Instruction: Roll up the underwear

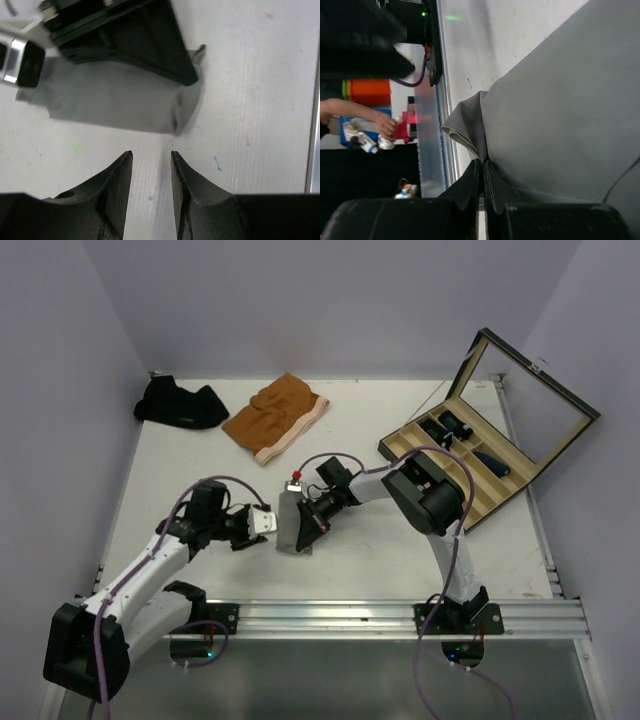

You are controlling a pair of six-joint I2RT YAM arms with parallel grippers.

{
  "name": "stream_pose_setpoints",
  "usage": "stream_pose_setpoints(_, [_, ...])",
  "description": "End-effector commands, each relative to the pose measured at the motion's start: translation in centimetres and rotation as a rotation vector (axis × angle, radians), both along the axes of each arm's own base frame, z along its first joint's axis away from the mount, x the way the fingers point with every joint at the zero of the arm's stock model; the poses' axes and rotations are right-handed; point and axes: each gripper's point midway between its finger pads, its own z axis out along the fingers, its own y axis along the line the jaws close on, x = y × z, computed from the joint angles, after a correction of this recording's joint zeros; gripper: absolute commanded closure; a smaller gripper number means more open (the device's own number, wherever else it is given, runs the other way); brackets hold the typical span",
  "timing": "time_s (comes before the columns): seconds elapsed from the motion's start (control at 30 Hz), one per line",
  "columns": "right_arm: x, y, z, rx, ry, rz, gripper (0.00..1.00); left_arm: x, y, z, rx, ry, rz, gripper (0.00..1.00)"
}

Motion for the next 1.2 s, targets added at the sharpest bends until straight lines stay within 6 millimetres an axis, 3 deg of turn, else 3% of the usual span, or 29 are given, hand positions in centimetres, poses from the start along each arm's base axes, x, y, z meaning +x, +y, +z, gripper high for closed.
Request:
stream_pose_setpoints(0.0, [1.2, -1.4, -5.9, -0.177, 0.004, -0.07, 1.0, -0.1, -1.3, 0.1, 0.072, -0.207, -0.162, 0.6])
stream_pose_setpoints(0.13, [1.3, -1.6, -6.7, -0.216, 0.024, -0.063, 1.0, -1.7, -3.8, -0.6, 0.085, -0.29, -0.318, 0.6])
stream_pose_setpoints(0.37, [1.6, -1.6, -6.9, -0.229, 0.021, -0.068, 1.0, -2.7, -5.6, -1.9, 0.106, -0.285, -0.401, 0.6])
stream_pose_setpoints(0.67, [1.9, -1.8, -7.0, -0.232, 0.004, -0.064, 1.0, -2.3, -5.9, -4.7, 0.174, -0.226, -0.368, 0.57])
stream_pose_setpoints(0.8, [2.0, -1.8, -6.9, -0.24, -0.008, -0.058, 0.98, -2.7, -5.4, -6.0, 0.218, -0.17, -0.365, 0.62])
stream_pose_setpoints(0.87, [2.3, -1.7, -6.7, -0.242, -0.017, -0.06, 0.93, -2.7, -5.4, -6.2, 0.234, -0.146, -0.369, 0.71])
stream_pose_setpoints(0.97, [3.1, -1.8, -5.8, -0.249, -0.046, -0.075, 0.79, -3.1, -4.9, -6.7, 0.281, -0.073, -0.371, 0.97])
stream_pose_setpoints(1.1, [5.9, -2.3, -3.2, -0.248, -0.107, -0.145, 0.61, -5.3, -3.5, -7.9, 0.349, 0.073, -0.408, 1.0])
stream_pose_setpoints(1.17, [7.6, -2.4, -0.6, -0.214, -0.143, -0.193, 0.42, -6.3, -3.3, -8.1, 0.349, 0.143, -0.422, 1.0])
